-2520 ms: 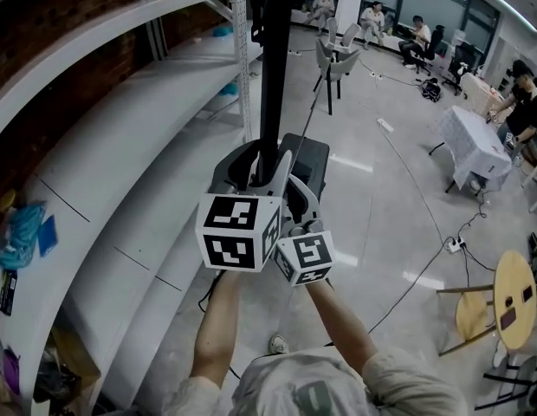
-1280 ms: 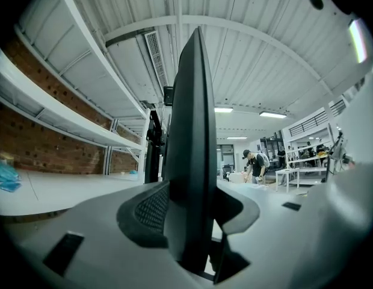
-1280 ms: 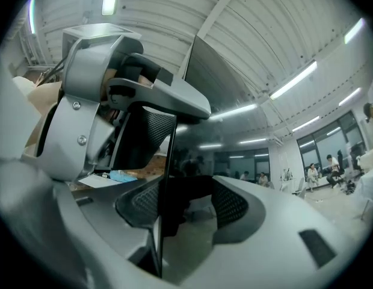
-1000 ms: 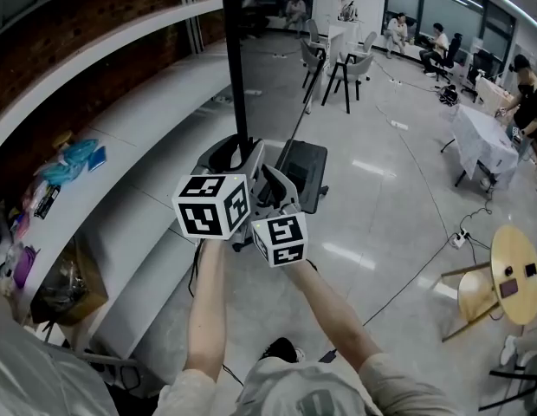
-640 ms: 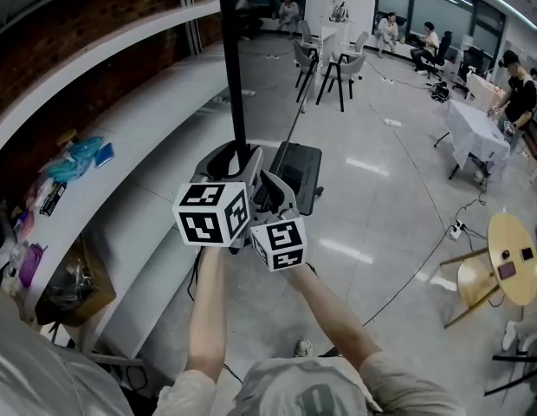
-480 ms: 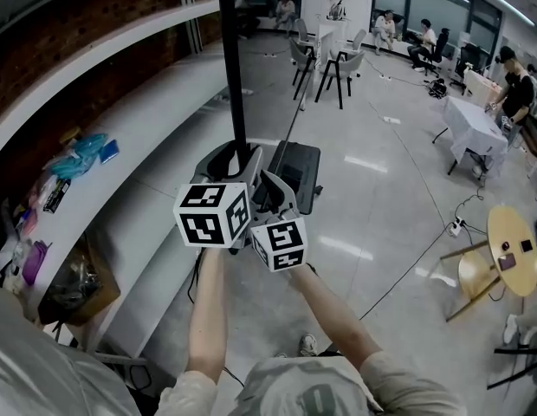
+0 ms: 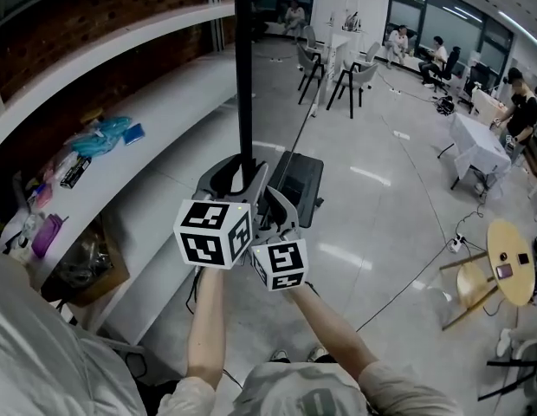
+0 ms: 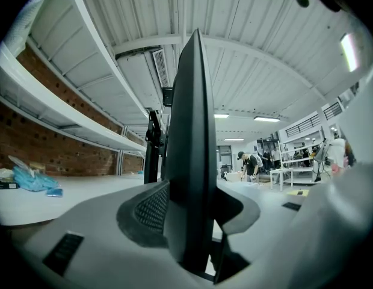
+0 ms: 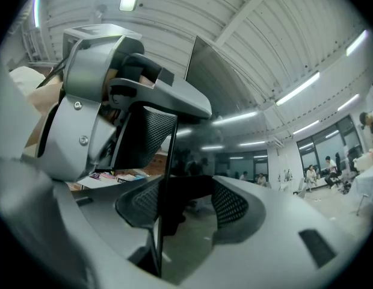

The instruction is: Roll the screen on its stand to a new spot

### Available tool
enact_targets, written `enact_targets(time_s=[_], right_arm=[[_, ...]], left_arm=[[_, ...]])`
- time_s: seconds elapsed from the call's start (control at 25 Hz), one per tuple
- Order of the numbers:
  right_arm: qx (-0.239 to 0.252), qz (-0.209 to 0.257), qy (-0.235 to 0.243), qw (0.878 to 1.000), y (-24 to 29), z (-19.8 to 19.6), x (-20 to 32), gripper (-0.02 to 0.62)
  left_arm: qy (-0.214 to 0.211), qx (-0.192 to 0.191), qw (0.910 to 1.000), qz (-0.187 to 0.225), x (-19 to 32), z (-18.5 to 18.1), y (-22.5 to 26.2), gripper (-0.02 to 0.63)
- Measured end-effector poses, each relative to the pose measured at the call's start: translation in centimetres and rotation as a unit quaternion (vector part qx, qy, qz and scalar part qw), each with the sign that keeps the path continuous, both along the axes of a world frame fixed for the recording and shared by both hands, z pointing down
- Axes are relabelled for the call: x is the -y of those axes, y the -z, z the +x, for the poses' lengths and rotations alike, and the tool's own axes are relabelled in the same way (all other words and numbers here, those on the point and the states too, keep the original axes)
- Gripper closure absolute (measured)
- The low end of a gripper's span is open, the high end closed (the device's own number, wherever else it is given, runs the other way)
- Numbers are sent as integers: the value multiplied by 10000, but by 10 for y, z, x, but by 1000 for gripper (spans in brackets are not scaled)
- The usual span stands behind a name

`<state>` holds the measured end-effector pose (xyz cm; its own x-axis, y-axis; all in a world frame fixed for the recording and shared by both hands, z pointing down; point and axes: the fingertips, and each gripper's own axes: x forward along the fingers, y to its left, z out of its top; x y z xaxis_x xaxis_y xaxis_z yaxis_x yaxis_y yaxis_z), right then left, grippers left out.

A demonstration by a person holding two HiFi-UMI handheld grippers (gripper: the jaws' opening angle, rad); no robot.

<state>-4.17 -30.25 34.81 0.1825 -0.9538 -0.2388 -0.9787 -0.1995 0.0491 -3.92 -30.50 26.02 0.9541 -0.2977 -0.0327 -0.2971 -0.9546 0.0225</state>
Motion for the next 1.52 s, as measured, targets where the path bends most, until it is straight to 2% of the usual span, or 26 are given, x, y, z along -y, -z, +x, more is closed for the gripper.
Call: enact_targets(time_s=[0.4, 0.8, 1.04, 1.52], right_arm=[[74, 93, 263, 9996, 0, -75, -30, 364], [139, 243, 807, 9963, 3, -148, -80, 364], [167, 289, 1058, 9938, 5, -192, -116, 364], [212, 330, 1721, 9843, 4, -258, -205, 360]], left_arm=[[167, -43, 9997, 157, -30, -75, 0, 407], [636, -21, 9978, 169, -80, -147, 1, 407], [789, -5, 9967, 181, -114, -190, 1, 403], [1443, -188, 9890, 258, -205, -258, 3, 403]])
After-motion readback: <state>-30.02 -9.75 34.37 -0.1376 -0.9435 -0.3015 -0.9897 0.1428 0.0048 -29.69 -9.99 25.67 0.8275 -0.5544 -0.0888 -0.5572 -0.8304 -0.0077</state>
